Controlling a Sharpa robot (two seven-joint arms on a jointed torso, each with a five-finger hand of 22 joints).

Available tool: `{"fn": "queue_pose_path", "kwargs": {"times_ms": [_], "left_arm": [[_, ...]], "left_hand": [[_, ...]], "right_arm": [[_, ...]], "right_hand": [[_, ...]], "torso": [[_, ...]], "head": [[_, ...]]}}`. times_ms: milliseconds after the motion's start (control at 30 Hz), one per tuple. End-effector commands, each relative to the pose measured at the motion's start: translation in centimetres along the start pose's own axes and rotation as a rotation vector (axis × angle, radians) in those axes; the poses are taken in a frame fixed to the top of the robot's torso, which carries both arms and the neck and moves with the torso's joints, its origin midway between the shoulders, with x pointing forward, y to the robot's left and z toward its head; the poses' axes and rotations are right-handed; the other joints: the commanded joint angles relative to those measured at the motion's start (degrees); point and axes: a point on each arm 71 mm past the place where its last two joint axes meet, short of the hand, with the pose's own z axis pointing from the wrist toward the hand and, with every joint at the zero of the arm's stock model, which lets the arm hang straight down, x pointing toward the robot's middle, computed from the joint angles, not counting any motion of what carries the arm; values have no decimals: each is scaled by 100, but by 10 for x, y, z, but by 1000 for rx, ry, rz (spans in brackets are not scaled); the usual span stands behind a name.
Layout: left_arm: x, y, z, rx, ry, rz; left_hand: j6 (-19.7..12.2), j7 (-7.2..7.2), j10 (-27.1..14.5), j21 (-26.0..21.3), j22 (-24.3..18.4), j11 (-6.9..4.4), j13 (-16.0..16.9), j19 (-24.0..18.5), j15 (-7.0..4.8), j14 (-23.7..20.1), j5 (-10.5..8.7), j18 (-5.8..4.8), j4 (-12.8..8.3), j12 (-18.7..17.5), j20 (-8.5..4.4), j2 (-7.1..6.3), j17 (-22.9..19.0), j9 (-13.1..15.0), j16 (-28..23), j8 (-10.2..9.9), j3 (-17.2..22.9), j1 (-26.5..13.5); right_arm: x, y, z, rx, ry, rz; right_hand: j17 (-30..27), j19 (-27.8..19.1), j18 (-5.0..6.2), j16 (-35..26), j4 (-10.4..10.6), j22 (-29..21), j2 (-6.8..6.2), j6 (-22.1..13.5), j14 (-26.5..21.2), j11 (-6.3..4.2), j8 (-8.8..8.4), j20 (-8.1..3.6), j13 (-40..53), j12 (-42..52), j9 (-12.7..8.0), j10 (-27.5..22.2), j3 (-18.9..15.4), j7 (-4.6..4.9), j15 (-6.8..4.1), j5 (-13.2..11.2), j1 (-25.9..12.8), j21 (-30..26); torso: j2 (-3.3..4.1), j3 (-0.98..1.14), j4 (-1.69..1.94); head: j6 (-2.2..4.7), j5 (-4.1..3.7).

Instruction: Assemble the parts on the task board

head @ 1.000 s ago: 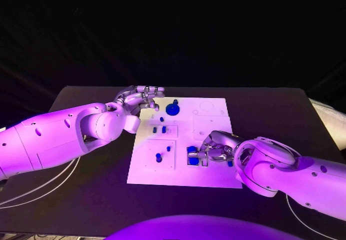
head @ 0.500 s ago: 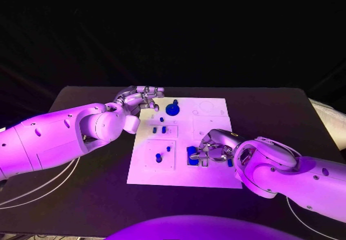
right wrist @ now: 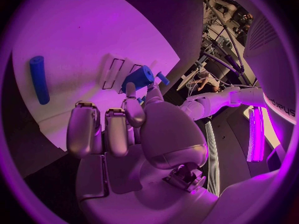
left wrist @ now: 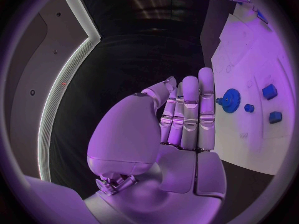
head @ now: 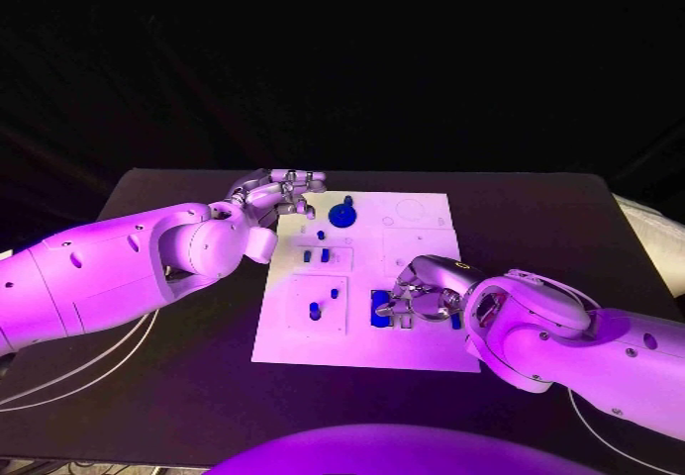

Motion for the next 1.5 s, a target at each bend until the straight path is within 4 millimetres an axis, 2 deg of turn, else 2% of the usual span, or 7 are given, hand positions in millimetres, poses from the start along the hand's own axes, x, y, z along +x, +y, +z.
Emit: {"fn": "queue_pose_path", "kwargs": {"times_ms": [33, 233, 367, 500, 767, 1333, 1500], "left_arm": [[3, 0, 0, 4, 23, -3], [2, 0, 0, 3, 21, -2], [2, 0, 0, 3, 21, -2], [2, 0, 0, 4, 22, -2], [3, 0, 0, 4, 22, -2], [1, 0, 0, 4, 19, -1], [0, 0, 0, 5, 18, 3]], "left_hand": [[-38, 2, -49, -20, -9, -10, 6, -36, 1, -36, 37, 110, -5, 26, 23, 26, -6, -9, 5, 23, -35, -34], [-46, 2, -61, -25, -12, -9, 5, -36, 2, -39, 38, 110, -5, 30, 25, 28, -11, -10, 7, 24, -38, -39], [-46, 2, -61, -25, -12, -9, 5, -36, 2, -39, 38, 110, -5, 30, 25, 28, -11, -10, 7, 24, -38, -39], [-46, 2, -61, -25, -12, -9, 5, -36, 2, -39, 38, 110, -5, 30, 25, 28, -11, -10, 7, 24, -38, -39], [-46, 2, -61, -25, -12, -9, 5, -36, 2, -39, 38, 110, -5, 30, 25, 28, -11, -10, 7, 24, -38, -39], [-46, 2, -61, -25, -12, -9, 5, -36, 2, -39, 38, 110, -5, 30, 25, 28, -11, -10, 7, 24, -38, -39], [-46, 2, -61, -25, -12, -9, 5, -36, 2, -39, 38, 110, -5, 30, 25, 28, -11, -10, 7, 24, -38, -39]], "right_arm": [[5, 2, 1, -18, 27, -17], [4, -2, 2, 0, 25, -43], [6, -2, 3, -1, 38, -69], [6, -1, 4, -5, 43, -86], [5, -2, 5, -1, 23, -114], [5, -5, 0, 0, 33, -144], [4, -7, -3, 5, 23, -144]], "right_hand": [[13, 36, -78, 31, 3, 12, 86, 45, 342, -4, 8, -8, 28, 36, 4, 58, 16, -14, -33, 27, 22, 43], [49, 51, -84, 49, -160, 58, 154, 61, 347, -37, 18, -29, 91, 77, 55, 93, 126, -49, -60, -61, 271, 67], [59, 53, -87, 53, -348, 74, 155, 74, 347, -62, 22, -47, 150, 118, 90, 124, 232, -76, -80, -148, 518, 73], [71, 54, -89, 58, -443, 85, 149, 84, 347, -71, 20, -56, 178, 134, 108, 140, 283, -86, -87, -171, 627, 78], [78, 56, -91, 61, -471, 91, 161, 92, 348, -75, 20, -59, 201, 153, 117, 153, 307, -91, -90, -177, 656, 81], [85, 62, -95, 63, -525, 113, 139, 103, 349, -82, 18, -64, 240, 185, 129, 174, 328, -98, -95, -181, 700, 90], [88, 62, -95, 63, -570, 114, 123, 115, 349, -87, 10, -70, 251, 183, 140, 182, 351, -103, -100, -95, 726, 91]], "torso": [[-4, -7, 12], [1, -6, 12], [-1, -3, 3], [2, -1, 2], [0, -1, 12], [6, 2, 9], [0, -1, 9]], "head": [[2, -15], [-4, -8], [-7, -6], [-9, -7], [-13, -18], [-40, -11], [-44, -9]]}}
